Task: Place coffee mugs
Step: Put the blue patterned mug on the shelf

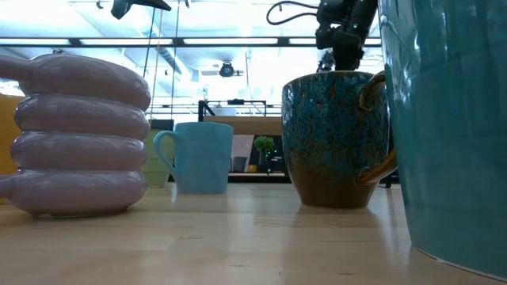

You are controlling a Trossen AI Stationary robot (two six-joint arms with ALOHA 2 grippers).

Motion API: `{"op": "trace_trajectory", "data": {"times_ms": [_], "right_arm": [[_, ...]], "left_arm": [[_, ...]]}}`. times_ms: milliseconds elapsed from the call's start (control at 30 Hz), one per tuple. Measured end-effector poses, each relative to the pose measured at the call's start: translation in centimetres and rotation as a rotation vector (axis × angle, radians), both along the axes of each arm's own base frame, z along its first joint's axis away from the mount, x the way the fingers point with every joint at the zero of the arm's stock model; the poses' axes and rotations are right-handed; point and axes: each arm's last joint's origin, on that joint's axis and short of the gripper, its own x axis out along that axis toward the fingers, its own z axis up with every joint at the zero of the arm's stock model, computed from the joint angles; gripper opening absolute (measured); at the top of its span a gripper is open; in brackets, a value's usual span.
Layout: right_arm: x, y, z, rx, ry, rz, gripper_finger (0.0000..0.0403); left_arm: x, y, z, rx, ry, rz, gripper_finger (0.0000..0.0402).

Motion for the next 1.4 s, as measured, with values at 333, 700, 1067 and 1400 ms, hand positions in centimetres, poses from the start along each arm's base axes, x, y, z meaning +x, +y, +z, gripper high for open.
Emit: {"op": "trace_trajectory", "data": {"times_ms": [333, 700, 1067, 1400], "right_arm": [[-0.9, -0.9, 0.0, 0.000, 0.000, 0.132, 0.0039], [-2.3, -2.3, 0.0, -0.070, 0.045, 0.253, 0.0042], [-3.9, -4.0, 0.0, -0.070, 0.010, 0.239, 0.0043], [-4.4, -4.6, 0.1, -0.102, 0.006, 0.263, 0.0050]], "left_arm": [[0.0, 0.0, 0.0, -0.007, -0.004, 0.003, 0.0128], [0.0, 0.0, 0.0, -0.008, -0.004, 0.003, 0.0128], [0.0, 0.0, 0.0, -0.014, -0.008, 0.006, 0.0128], [0.0, 0.0, 0.0, -0.009, -0.008, 0.021, 0.0128]]}}
